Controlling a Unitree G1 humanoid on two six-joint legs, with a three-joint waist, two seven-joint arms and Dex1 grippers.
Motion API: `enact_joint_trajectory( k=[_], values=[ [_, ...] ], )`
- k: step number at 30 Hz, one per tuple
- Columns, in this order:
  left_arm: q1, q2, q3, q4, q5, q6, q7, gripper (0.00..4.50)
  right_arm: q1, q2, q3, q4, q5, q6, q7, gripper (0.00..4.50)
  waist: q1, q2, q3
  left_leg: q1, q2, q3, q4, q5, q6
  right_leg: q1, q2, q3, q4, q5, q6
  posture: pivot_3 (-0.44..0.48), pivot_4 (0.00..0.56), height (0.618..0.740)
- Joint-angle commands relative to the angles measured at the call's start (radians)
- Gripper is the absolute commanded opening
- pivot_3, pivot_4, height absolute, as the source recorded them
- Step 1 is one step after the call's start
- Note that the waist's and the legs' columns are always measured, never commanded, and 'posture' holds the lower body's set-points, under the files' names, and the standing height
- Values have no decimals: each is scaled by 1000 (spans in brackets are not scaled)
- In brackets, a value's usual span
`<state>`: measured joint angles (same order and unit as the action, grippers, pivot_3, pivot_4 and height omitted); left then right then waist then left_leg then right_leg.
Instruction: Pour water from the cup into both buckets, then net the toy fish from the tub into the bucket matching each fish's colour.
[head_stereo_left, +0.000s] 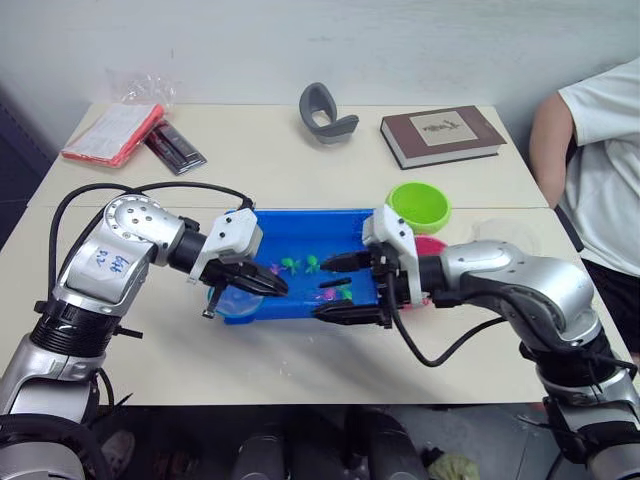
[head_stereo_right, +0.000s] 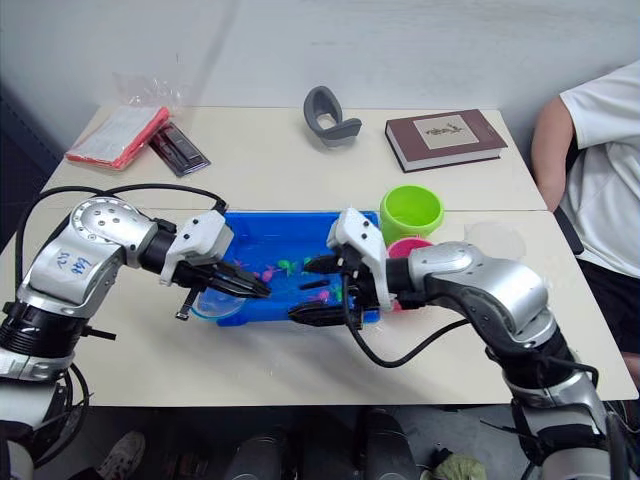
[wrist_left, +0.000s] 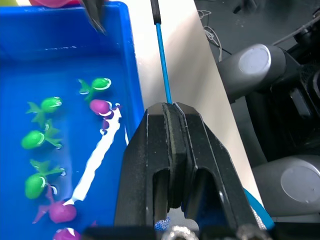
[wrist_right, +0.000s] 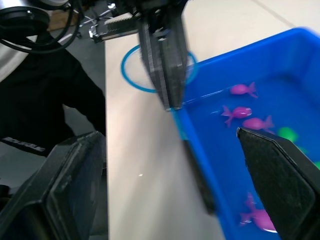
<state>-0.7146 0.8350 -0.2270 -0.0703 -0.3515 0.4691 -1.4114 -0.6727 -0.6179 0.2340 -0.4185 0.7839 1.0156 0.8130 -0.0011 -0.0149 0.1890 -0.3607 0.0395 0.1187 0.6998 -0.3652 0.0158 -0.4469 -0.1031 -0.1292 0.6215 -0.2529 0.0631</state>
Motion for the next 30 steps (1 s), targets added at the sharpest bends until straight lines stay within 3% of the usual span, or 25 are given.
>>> enact_joint_trajectory(
  k=[1, 10, 13, 20, 26, 30],
  values=[
    [-9, 1, 2, -36, 6, -10, -8, 58, -21, 5, -5, -19, 5, 17, 7, 4500, 0, 0, 0, 0, 0, 0, 0, 0, 0, 0, 0, 0, 0, 0, 0, 0, 150, 740],
    [-7, -16, 5, -44, 7, 5, 2, 58, -24, 34, -9, -1, 4, 36, 21, 4500, -1, 0, 0, 0, 0, 0, 0, 0, 0, 0, 0, 0, 0, 0, 0, 0, 150, 740],
    [5, -10, 5, -51, 9, 4, -1, 0, -24, 53, -20, 10, 7, 38, 13, 3649, -1, 0, 0, 0, 0, 0, 0, 0, 0, 0, 0, 0, 0, 0, 0, 0, 150, 740],
    [19, -14, 8, -63, 11, 2, 10, 0, -18, 66, -27, 20, 1, 34, 10, 86, 0, 0, 0, 0, 0, 0, 0, 0, 0, 0, 0, 0, 0, 0, 0, 0, 150, 740],
    [27, -37, 42, -80, -30, 17, 27, 0, -10, 69, -29, 21, -10, 16, 14, 86, 0, 0, 0, 0, 0, 0, 0, 0, 0, 0, 0, 0, 0, 0, 0, 0, 150, 740],
    [2, -104, 150, -59, -101, 6, 96, 1353, -2, 54, -26, -1, -20, -26, 51, 0, 0, 0, 0, 0, 0, 0, 0, 0, 0, 0, 0, 0, 0, 0, 0, 0, 150, 740]
  ],
)
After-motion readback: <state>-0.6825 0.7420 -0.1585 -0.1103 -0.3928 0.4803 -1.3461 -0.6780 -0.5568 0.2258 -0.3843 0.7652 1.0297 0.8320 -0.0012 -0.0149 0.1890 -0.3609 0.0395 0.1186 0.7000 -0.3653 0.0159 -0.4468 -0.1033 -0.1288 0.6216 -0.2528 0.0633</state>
